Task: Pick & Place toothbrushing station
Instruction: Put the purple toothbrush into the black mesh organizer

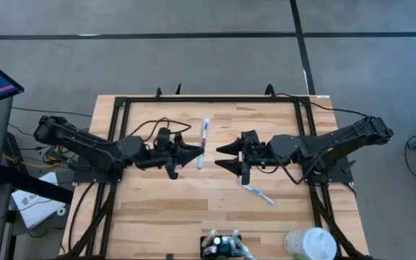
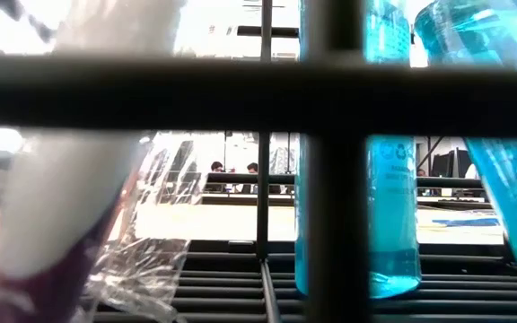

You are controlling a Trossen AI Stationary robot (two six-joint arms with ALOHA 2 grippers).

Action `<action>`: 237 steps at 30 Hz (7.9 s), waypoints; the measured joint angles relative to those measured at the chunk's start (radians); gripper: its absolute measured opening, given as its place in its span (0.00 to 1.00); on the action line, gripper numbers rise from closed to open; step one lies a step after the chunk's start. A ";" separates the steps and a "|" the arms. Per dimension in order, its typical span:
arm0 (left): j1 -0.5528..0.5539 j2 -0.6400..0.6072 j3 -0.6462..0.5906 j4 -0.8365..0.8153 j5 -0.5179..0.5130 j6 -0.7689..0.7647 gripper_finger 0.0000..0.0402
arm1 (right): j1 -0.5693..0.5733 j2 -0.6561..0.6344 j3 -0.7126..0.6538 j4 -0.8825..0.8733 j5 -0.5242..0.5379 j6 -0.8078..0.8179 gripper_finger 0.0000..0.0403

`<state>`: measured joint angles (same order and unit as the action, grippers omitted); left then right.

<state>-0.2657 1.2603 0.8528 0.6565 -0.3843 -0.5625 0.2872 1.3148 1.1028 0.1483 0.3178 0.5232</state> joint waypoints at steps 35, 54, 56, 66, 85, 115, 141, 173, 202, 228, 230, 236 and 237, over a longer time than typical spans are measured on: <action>0.103 0.100 0.033 0.130 0.236 -0.020 0.02 | -0.032 0.102 0.001 0.156 -0.077 0.044 0.63; 0.115 0.100 0.033 0.130 0.223 -0.020 0.02 | -0.061 0.105 -0.001 0.171 -0.092 0.052 0.62; 0.118 0.100 0.033 0.130 0.219 -0.020 0.02 | -0.061 0.105 -0.001 0.170 -0.110 0.064 0.59; 0.122 0.108 0.032 0.127 0.220 -0.025 0.02 | -0.060 0.105 -0.001 0.148 -0.138 0.072 0.28; 0.121 0.120 0.032 0.125 0.242 -0.048 0.13 | -0.059 0.104 0.000 0.104 -0.165 0.113 0.05; 0.103 0.119 0.032 -0.042 0.265 -0.118 0.42 | 0.014 0.051 -0.001 -0.230 -0.267 0.214 0.04; 0.142 0.135 0.033 -0.019 0.249 -0.046 0.55 | -0.007 0.052 -0.001 -0.284 -0.265 0.245 0.05; 0.148 0.186 0.067 0.013 0.323 -0.073 0.03 | -0.008 0.052 -0.001 -0.298 -0.258 0.255 0.05; 0.026 0.061 0.066 -0.197 0.228 0.008 0.01 | 0.001 0.030 0.000 -0.260 -0.394 0.263 0.75; -0.581 0.336 0.332 -0.262 -0.709 0.091 0.01 | 0.287 0.031 0.000 -0.180 -0.183 0.260 0.75; -0.590 0.399 0.398 -0.259 -0.720 0.120 0.01 | 0.329 0.031 0.000 -0.161 -0.127 0.245 0.75; -0.619 0.563 0.550 -0.261 -0.746 0.186 0.01 | 0.454 0.031 0.042 -0.185 0.133 0.216 0.73; -0.621 0.581 0.568 -0.257 -0.746 0.186 0.01 | 0.475 0.031 0.057 -0.194 0.174 0.193 0.72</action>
<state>-0.8866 1.8418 1.4205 0.3991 -1.1300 -0.3768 0.7621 1.3457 1.1601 -0.0461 0.4919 0.7161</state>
